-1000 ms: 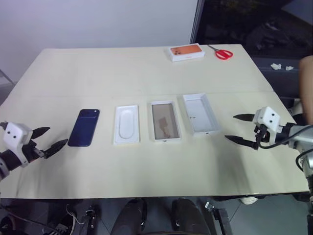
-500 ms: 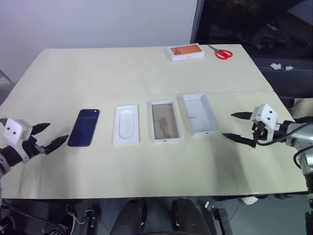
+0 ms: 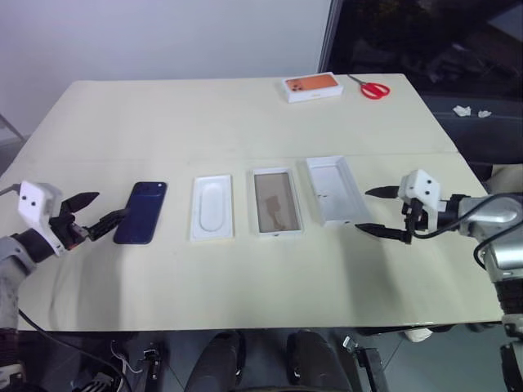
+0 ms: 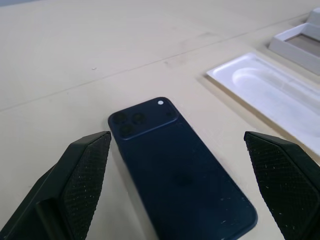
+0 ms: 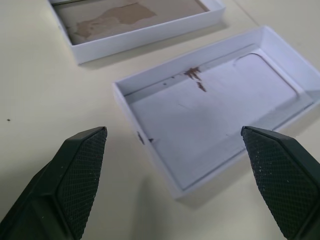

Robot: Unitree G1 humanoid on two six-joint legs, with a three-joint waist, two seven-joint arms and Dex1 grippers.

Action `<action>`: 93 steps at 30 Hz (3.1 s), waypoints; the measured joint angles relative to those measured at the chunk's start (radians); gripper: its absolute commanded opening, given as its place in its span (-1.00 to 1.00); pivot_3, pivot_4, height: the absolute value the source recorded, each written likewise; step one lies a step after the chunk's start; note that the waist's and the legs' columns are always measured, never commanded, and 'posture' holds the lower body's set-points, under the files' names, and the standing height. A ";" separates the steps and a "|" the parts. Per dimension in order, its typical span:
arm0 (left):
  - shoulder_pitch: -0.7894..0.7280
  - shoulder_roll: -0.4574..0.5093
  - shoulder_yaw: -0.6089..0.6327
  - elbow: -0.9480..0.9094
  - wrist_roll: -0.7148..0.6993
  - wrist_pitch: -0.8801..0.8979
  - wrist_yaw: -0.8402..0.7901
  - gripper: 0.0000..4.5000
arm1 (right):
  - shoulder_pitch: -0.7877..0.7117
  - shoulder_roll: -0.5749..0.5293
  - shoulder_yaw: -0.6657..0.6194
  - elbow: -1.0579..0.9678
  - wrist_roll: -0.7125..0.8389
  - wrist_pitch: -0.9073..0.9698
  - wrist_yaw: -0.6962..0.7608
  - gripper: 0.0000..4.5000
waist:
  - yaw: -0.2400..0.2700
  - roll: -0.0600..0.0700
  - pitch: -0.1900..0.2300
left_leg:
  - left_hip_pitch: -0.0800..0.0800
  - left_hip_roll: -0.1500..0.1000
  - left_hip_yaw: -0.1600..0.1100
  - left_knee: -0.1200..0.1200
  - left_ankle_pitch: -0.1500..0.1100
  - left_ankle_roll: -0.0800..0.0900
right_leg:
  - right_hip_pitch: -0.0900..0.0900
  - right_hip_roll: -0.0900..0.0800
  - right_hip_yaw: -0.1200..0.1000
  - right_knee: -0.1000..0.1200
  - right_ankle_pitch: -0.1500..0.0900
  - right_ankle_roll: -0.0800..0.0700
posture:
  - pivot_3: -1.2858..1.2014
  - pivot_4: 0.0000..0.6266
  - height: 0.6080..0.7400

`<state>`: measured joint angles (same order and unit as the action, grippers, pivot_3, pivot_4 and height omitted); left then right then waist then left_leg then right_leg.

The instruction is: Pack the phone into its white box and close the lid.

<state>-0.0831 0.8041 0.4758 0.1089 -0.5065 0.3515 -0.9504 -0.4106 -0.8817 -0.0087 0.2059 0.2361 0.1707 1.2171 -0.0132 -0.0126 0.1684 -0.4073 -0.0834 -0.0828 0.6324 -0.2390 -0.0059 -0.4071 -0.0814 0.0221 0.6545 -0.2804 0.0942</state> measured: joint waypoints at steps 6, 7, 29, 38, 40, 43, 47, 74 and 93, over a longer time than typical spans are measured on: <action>-0.025 -0.003 -0.040 -0.068 -0.022 0.037 0.007 0.99 | -0.070 0.047 0.041 -0.037 -0.004 0.084 -0.018 1.00 | -0.001 0.000 0.000 | 0.000 0.000 0.000 -0.001 0.000 0.000 | -0.001 0.000 0.000 0.000 0.000 0.000 | 0.03 -0.52 1.00; -0.025 -0.007 -0.040 -0.068 -0.022 0.037 0.013 0.99 | -0.077 0.061 0.041 -0.053 0.007 0.109 -0.026 1.00 | -0.002 0.000 0.000 | 0.000 0.000 0.000 -0.001 0.000 0.000 | -0.001 0.000 0.000 0.000 0.000 0.000 | 0.03 -0.52 1.00; -0.251 -0.265 -0.084 -0.140 -0.364 0.692 0.369 0.99 | -0.206 0.240 0.131 -0.146 0.042 0.196 -0.105 1.00 | 0.000 -0.001 0.000 | -0.001 -0.001 -0.001 0.002 0.000 -0.001 | -0.001 0.001 0.000 0.001 0.000 0.000 | 0.03 -0.52 1.00; -0.261 -0.258 -0.098 -0.071 -0.361 0.731 0.393 0.99 | -0.188 0.234 0.123 -0.146 0.041 0.180 -0.124 1.00 | 0.000 -0.001 0.000 | -0.001 -0.001 -0.001 0.002 0.000 -0.001 | -0.001 0.001 0.000 0.001 0.000 0.000 | 0.03 -0.52 1.00; -0.261 -0.262 -0.111 -0.041 -0.339 0.730 0.406 0.99 | -0.186 0.234 0.123 -0.147 0.041 0.176 -0.131 1.00 | 0.000 -0.001 0.000 | -0.001 -0.001 -0.001 0.002 0.000 -0.001 | -0.001 0.001 0.000 0.001 0.000 0.000 | 0.03 -0.52 1.00; -0.264 -0.267 -0.112 -0.024 -0.327 0.725 0.414 0.99 | -0.176 0.233 0.121 -0.152 0.041 0.173 -0.136 1.00 | 0.001 -0.001 0.000 | -0.001 -0.001 -0.001 0.002 0.000 -0.001 | -0.001 0.000 0.000 0.001 0.000 0.000 | 0.03 -0.52 1.00; -0.295 -0.306 -0.085 0.015 -0.348 0.757 0.431 0.99 | -0.166 0.230 0.120 -0.155 0.041 0.169 -0.142 1.00 | 0.003 0.000 0.000 | -0.001 -0.001 -0.001 0.002 0.000 -0.001 | 0.000 0.000 -0.001 0.001 0.000 0.000 | 0.03 -0.52 1.00; -0.369 -0.414 -0.029 0.190 -0.445 0.868 0.394 -0.98 | -0.156 0.223 0.119 -0.184 0.013 0.156 -0.162 1.00 | -0.001 0.000 -0.001 | 0.000 -0.003 -0.002 0.003 0.001 -0.001 | 0.000 0.000 0.000 0.002 0.000 0.000 | 0.03 -0.52 1.00; -0.438 -0.328 0.130 0.182 -0.559 0.957 0.467 -0.98 | -0.103 0.275 0.276 -0.275 0.002 0.274 -0.119 1.00 | 0.000 -0.001 0.000 | -0.001 -0.003 -0.002 0.003 0.002 -0.003 | -0.001 -0.001 0.000 0.002 0.000 0.000 | 0.03 -0.52 1.00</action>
<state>-0.5210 0.4759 0.6059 0.2906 -1.0654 1.3087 -0.4833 -0.5133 -0.6064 0.2669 -0.0689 0.2385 0.4446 1.0979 -0.0130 -0.0138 0.1683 -0.4081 -0.0865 -0.0848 0.6351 -0.2374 -0.0087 -0.4080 -0.0821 0.0217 0.6568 -0.2803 0.0944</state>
